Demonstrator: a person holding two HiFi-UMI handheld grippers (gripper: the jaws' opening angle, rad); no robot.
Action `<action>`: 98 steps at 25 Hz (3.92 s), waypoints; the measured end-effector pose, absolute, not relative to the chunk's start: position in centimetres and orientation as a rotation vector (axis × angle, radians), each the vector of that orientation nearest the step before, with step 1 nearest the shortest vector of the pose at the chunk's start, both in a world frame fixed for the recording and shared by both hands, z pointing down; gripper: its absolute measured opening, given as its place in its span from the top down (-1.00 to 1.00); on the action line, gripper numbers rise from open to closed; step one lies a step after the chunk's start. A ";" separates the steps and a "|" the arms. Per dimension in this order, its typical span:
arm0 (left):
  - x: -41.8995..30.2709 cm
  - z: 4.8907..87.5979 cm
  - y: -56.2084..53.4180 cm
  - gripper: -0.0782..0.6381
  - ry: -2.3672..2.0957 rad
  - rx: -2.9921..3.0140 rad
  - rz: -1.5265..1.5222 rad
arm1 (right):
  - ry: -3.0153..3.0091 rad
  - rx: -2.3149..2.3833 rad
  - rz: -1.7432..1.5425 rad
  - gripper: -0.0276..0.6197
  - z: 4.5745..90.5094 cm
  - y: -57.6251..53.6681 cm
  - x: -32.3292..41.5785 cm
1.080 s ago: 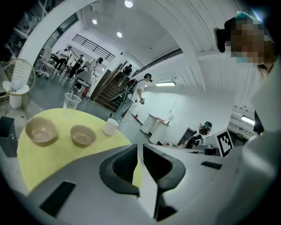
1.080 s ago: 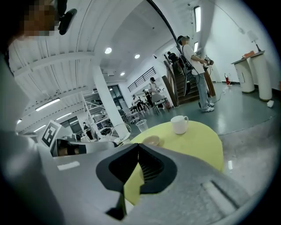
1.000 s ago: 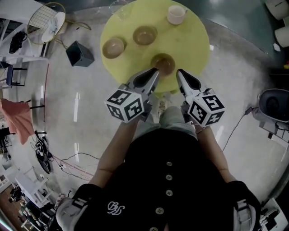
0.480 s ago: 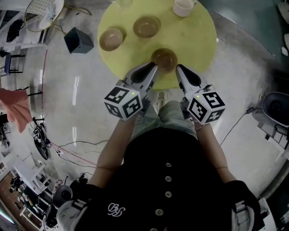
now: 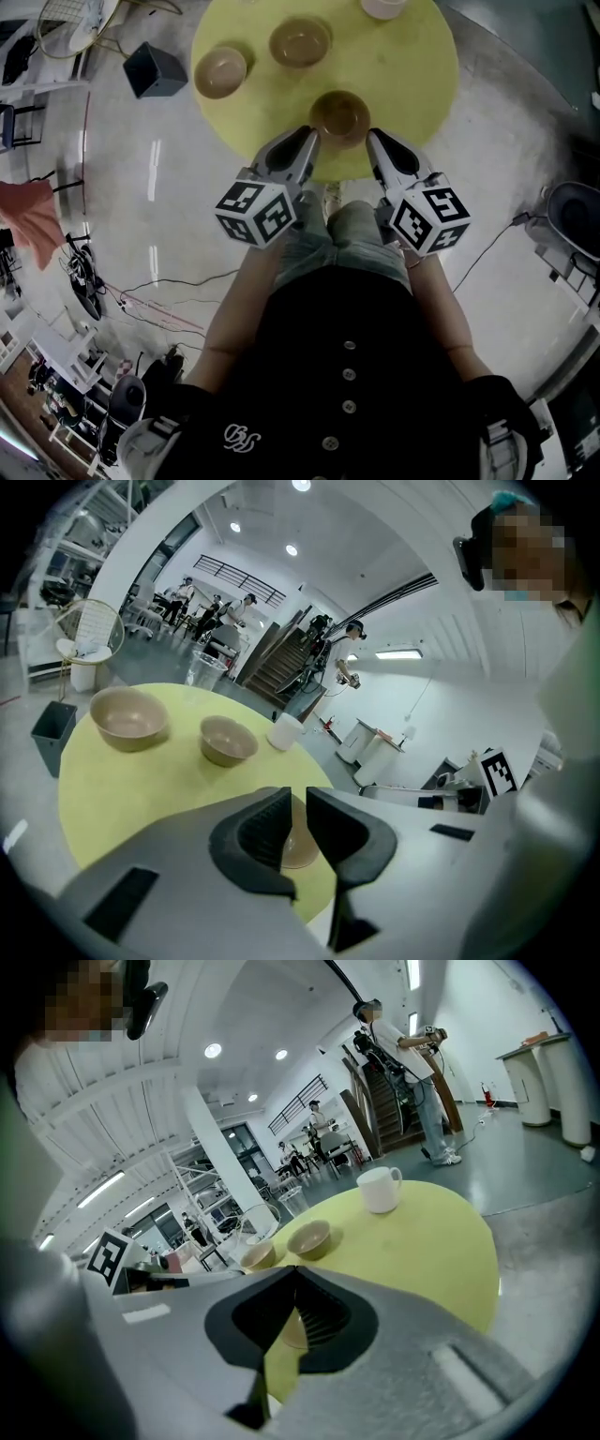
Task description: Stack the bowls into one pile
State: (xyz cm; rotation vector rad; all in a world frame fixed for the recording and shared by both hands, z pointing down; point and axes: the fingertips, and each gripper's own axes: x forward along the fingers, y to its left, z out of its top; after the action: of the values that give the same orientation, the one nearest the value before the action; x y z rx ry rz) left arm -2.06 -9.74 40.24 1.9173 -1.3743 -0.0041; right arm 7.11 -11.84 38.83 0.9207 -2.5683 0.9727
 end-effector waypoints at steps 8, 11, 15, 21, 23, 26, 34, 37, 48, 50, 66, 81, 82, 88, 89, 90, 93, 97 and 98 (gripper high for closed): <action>-2.4 43.1 -10.1 0.68 -1.396 1.829 -0.003 | -2.522 0.908 1.027 0.91 40.8 -11.9 7.2; -2.6 44.2 -10.3 0.51 -1.403 1.786 0.001 | -2.512 0.897 1.043 0.91 41.4 -12.2 7.0; -2.9 45.8 -10.3 0.47 -1.410 1.736 0.018 | -2.496 0.900 1.065 0.91 42.3 -12.4 6.9; -2.6 48.0 -10.5 0.47 -1.375 1.709 0.054 | -2.474 0.882 1.097 0.91 43.5 -12.2 6.9; -2.6 48.6 -10.3 0.47 -1.366 1.691 0.066 | -2.466 0.878 1.103 0.91 43.7 -12.0 7.0; -2.5 49.3 -10.4 0.47 -1.357 1.673 0.073 | -2.456 0.877 1.113 0.91 44.2 -11.7 7.1; -2.1 50.3 -11.2 0.47 -1.320 1.664 0.075 | -2.438 0.885 1.138 0.91 45.1 -11.9 7.4; -2.3 50.2 -11.5 0.47 -1.326 1.660 0.067 | -2.430 0.885 1.144 0.91 45.3 -11.8 7.1; -3.0 50.3 -12.2 0.66 -1.365 1.626 0.083 | -2.435 0.889 1.141 0.91 45.1 -12.6 6.8; -2.9 50.2 -12.4 0.67 -1.366 1.629 0.091 | -2.439 0.891 1.142 0.91 45.1 -12.7 6.8; -3.4 47.7 -13.0 0.67 -1.392 1.684 0.076 | -2.497 0.988 1.136 0.91 43.2 -13.3 8.0; -7.7 43.5 -17.2 0.67 -1.275 1.861 0.100 | -2.473 1.323 1.154 0.91 42.0 -16.7 5.7; -8.1 43.0 -17.8 0.67 -1.267 1.875 0.101 | -2.470 1.346 1.156 0.91 41.8 -17.0 5.4; -10.4 40.4 -20.8 0.66 -1.245 1.947 0.098 | -2.464 1.437 1.157 0.91 40.3 -18.1 3.4; -10.7 40.1 -21.3 0.66 -1.240 1.958 0.102 | -2.465 1.448 1.153 0.91 39.9 -18.3 3.0; -11.1 39.9 -21.9 0.66 -1.236 1.969 0.107 | -2.466 1.458 1.149 0.91 39.6 -18.5 2.6; -12.0 39.8 -23.2 0.66 -1.223 1.994 0.125 | -2.461 1.484 1.147 0.91 39.4 -19.0 1.4; -12.8 39.9 -24.5 0.66 -1.198 2.007 0.142 | -2.454 1.508 1.152 0.91 39.4 -19.4 0.4; -13.0 40.0 -24.8 0.66 -1.195 2.009 0.146 | -2.449 1.520 1.154 0.91 39.4 -19.4 0.4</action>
State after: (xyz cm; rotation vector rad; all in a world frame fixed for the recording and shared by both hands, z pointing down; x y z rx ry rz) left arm -12.98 -24.78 40.00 2.0092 -1.1946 0.1457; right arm 0.36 -19.45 39.41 1.5200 -2.4494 1.1541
